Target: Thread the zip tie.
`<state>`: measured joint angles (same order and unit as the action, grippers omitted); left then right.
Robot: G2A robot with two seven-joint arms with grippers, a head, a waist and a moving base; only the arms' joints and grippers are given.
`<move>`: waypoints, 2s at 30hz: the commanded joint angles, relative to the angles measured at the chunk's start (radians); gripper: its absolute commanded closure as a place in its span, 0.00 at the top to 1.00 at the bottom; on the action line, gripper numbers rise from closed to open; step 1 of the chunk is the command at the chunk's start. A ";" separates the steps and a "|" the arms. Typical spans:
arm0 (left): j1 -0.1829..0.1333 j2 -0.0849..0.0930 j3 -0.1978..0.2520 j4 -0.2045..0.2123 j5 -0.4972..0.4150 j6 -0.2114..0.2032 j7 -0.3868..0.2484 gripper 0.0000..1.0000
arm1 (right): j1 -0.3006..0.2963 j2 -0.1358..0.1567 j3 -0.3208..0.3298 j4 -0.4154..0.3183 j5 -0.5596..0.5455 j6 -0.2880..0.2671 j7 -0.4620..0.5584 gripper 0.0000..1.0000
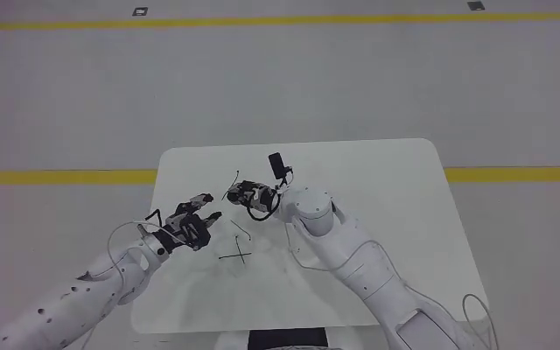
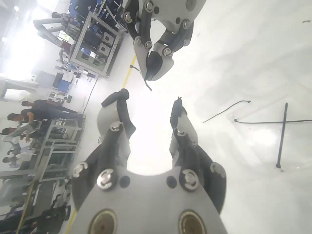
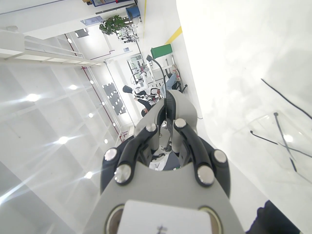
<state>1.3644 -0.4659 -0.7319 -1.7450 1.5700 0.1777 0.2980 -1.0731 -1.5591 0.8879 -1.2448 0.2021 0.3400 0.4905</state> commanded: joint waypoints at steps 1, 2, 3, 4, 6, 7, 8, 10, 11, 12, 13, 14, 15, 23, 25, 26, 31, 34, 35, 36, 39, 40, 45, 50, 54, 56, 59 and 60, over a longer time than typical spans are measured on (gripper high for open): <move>-0.017 0.005 0.025 0.000 0.000 0.008 -0.001 0.40 | 0.002 0.000 -0.005 0.001 0.003 0.000 -0.002 0.00; -0.024 0.007 0.036 0.000 0.000 0.011 -0.001 0.40 | 0.003 -0.001 -0.008 0.001 0.005 0.000 -0.004 0.00; -0.032 0.009 0.046 0.000 0.000 0.014 -0.002 0.39 | 0.004 -0.001 -0.010 0.002 0.006 0.000 -0.005 0.00; -0.041 0.012 0.059 0.000 0.000 0.019 -0.002 0.39 | 0.005 -0.001 -0.013 0.003 0.008 0.000 -0.006 0.00; -0.055 0.015 0.078 0.000 0.000 0.024 -0.002 0.37 | 0.008 -0.002 -0.018 0.006 0.010 0.000 -0.009 0.00; -0.064 0.017 0.089 0.000 0.000 0.028 -0.001 0.36 | 0.009 -0.002 -0.021 0.009 0.011 0.000 -0.010 0.00; -0.070 0.018 0.098 0.000 0.000 0.031 -0.001 0.36 | 0.011 -0.003 -0.024 0.011 0.012 0.000 -0.011 0.00; -0.081 0.020 0.114 0.001 0.000 0.036 -0.002 0.34 | 0.013 -0.003 -0.029 0.014 0.014 0.000 -0.014 0.00; -0.089 0.021 0.123 0.001 0.000 0.040 -0.003 0.32 | 0.014 -0.004 -0.032 0.015 0.015 0.000 -0.015 0.00; -0.094 0.022 0.130 0.002 0.000 0.043 -0.003 0.31 | 0.014 -0.004 -0.035 0.015 0.015 0.000 -0.017 0.00; -0.100 0.023 0.138 0.003 0.000 0.047 -0.004 0.29 | 0.015 -0.004 -0.039 0.014 0.015 0.000 -0.019 0.00; -0.104 0.024 0.144 0.004 0.000 0.051 -0.004 0.29 | 0.015 -0.005 -0.042 0.014 0.014 0.000 -0.020 0.00; -0.107 0.025 0.149 0.005 0.000 0.056 -0.004 0.28 | 0.015 -0.005 -0.044 0.014 0.013 0.000 -0.022 0.00; -0.132 0.029 0.185 0.008 0.000 0.083 -0.007 0.27 | 0.021 -0.005 -0.057 0.022 0.024 0.000 -0.013 0.00; -0.137 0.029 0.192 0.008 0.000 0.089 -0.008 0.25 | 0.022 -0.005 -0.059 0.024 0.028 0.000 -0.010 0.00; -0.139 0.029 0.196 0.009 0.000 0.091 -0.008 0.25 | 0.022 -0.005 -0.060 0.024 0.030 0.000 -0.009 0.00; -0.148 0.029 0.208 0.010 0.000 0.106 -0.009 0.18 | 0.022 -0.003 -0.060 0.020 0.038 0.000 0.004 0.00; -0.152 0.029 0.213 0.011 0.000 0.115 -0.008 0.16 | 0.018 -0.001 -0.058 0.009 0.039 0.000 0.014 0.00; -0.153 0.030 0.215 0.012 0.000 0.118 -0.008 0.16 | 0.016 0.000 -0.056 0.006 0.041 0.000 0.017 0.00; -0.154 0.030 0.216 0.011 0.000 0.122 -0.007 0.16 | 0.014 0.001 -0.055 0.004 0.041 0.000 0.019 0.00; -0.156 0.031 0.219 0.011 0.000 0.129 -0.004 0.15 | 0.010 0.004 -0.052 -0.001 0.041 0.000 0.026 0.00; -0.156 0.031 0.221 0.011 0.000 0.130 -0.003 0.14 | 0.009 0.004 -0.052 -0.002 0.041 0.000 0.028 0.00; -0.160 0.033 0.227 0.010 0.000 0.134 -0.006 0.12 | 0.007 0.007 -0.051 -0.004 0.042 0.000 0.035 0.00; -0.164 0.034 0.232 0.008 0.000 0.134 -0.010 0.08 | 0.006 0.009 -0.053 -0.009 0.043 0.000 0.041 0.00; -0.166 0.034 0.236 0.008 0.000 0.135 -0.011 0.08 | 0.006 0.010 -0.054 -0.013 0.043 0.000 0.047 0.00; -0.167 0.034 0.237 0.008 0.000 0.136 -0.012 0.07 | 0.006 0.010 -0.056 -0.015 0.042 0.000 0.049 0.00; -0.168 0.034 0.239 0.008 0.000 0.140 -0.014 0.08 | 0.005 0.011 -0.057 -0.017 0.042 0.000 0.051 0.00; -0.168 0.034 0.239 0.008 0.000 0.141 -0.014 0.09 | 0.005 0.011 -0.058 -0.018 0.041 0.000 0.052 0.00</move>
<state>1.1962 -0.4317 -0.4933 -1.7372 1.5700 0.3173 0.2841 -1.0681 -1.5480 0.8306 -1.2620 0.2437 0.3400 0.5418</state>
